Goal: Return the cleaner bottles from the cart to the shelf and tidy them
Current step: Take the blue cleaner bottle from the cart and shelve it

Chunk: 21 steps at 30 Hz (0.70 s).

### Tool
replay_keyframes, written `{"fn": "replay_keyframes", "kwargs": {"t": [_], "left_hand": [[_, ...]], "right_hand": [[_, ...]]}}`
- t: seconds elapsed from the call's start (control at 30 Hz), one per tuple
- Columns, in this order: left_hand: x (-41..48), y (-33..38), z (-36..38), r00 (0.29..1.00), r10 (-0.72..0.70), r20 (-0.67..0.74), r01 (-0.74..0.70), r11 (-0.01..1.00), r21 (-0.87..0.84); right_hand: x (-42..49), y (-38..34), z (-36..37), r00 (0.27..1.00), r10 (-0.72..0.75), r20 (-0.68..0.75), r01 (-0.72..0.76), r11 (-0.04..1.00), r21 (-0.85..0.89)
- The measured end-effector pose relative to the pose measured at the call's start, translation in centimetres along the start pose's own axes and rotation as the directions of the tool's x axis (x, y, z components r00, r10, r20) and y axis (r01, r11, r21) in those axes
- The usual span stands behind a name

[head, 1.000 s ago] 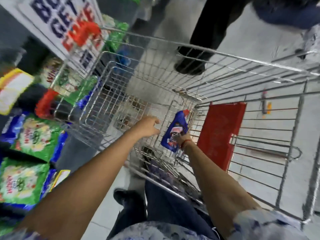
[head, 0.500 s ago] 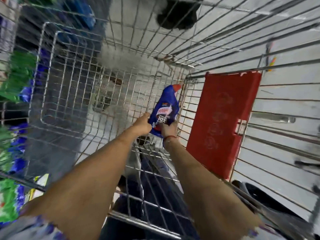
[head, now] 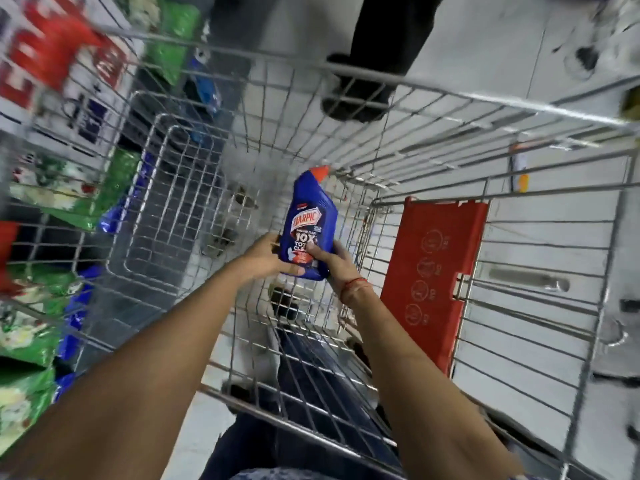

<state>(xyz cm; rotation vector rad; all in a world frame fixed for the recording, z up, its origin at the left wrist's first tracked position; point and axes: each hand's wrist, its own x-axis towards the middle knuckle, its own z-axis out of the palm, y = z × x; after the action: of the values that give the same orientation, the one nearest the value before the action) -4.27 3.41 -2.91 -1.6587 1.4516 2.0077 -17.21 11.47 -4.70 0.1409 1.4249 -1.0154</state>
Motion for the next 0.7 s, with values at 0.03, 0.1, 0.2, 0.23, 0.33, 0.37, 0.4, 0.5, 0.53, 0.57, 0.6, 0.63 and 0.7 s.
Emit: {"fn": "replay_keyframes", "kwargs": {"t": [0.03,0.1,0.2,0.23,0.33,0.37,0.4,0.5,0.53,0.57,0.6,0.63,0.7], "left_hand": [[-0.8,0.2,-0.8,0.999,0.023,-0.024,-0.024,0.999,-0.031],[-3.1,0.8,-2.6,0.995,0.058,-0.086,-0.066,0.993,-0.095],[-7.0,1.2,-5.1,0.964,0.147,-0.223,-0.194,0.959,-0.206],[-8.1,1.2,-5.7,0.952,0.168,-0.254,-0.23,0.943,-0.24],[-12.8,1.0,-8.5,0.901,0.242,-0.359,-0.363,0.875,-0.32],[-14.3,0.7,-9.5,0.882,0.253,-0.398,-0.399,0.85,-0.344],[-15.7,0.3,-10.4,0.859,0.262,-0.439,-0.434,0.828,-0.356],[-20.3,-0.8,-12.8,0.767,0.32,-0.556,-0.553,0.77,-0.319],[-21.6,-1.2,-13.6,0.726,0.339,-0.598,-0.589,0.755,-0.288],[-23.0,-1.6,-14.4,0.688,0.351,-0.635,-0.62,0.739,-0.264],[-24.4,-2.0,-15.2,0.654,0.358,-0.666,-0.647,0.721,-0.248],[-25.7,-2.4,-16.0,0.62,0.36,-0.697,-0.671,0.704,-0.234],[-28.2,-3.2,-17.5,0.536,0.362,-0.763,-0.717,0.672,-0.185]], "right_hand": [[-0.4,-1.0,0.8,0.998,-0.035,0.042,0.037,0.998,-0.058],[-1.6,-3.1,2.7,0.987,-0.093,0.128,0.112,0.982,-0.151],[-4.2,-5.0,6.5,0.958,-0.146,0.248,0.206,0.95,-0.236],[-4.9,-5.4,7.6,0.946,-0.162,0.28,0.235,0.939,-0.25],[-7.9,-6.0,12.1,0.887,-0.209,0.412,0.337,0.903,-0.267],[-8.9,-6.0,13.6,0.863,-0.218,0.457,0.367,0.89,-0.269],[-9.8,-6.0,15.1,0.838,-0.228,0.496,0.399,0.876,-0.272],[-12.6,-5.8,19.3,0.755,-0.251,0.606,0.488,0.832,-0.264],[-13.6,-5.8,20.8,0.716,-0.248,0.653,0.515,0.819,-0.254],[-14.5,-5.7,22.3,0.674,-0.24,0.698,0.539,0.807,-0.243],[-15.5,-5.6,23.8,0.636,-0.234,0.735,0.562,0.793,-0.233],[-16.4,-5.6,25.3,0.606,-0.228,0.762,0.584,0.778,-0.232],[-17.9,-5.5,28.4,0.551,-0.208,0.808,0.625,0.745,-0.234]]}}
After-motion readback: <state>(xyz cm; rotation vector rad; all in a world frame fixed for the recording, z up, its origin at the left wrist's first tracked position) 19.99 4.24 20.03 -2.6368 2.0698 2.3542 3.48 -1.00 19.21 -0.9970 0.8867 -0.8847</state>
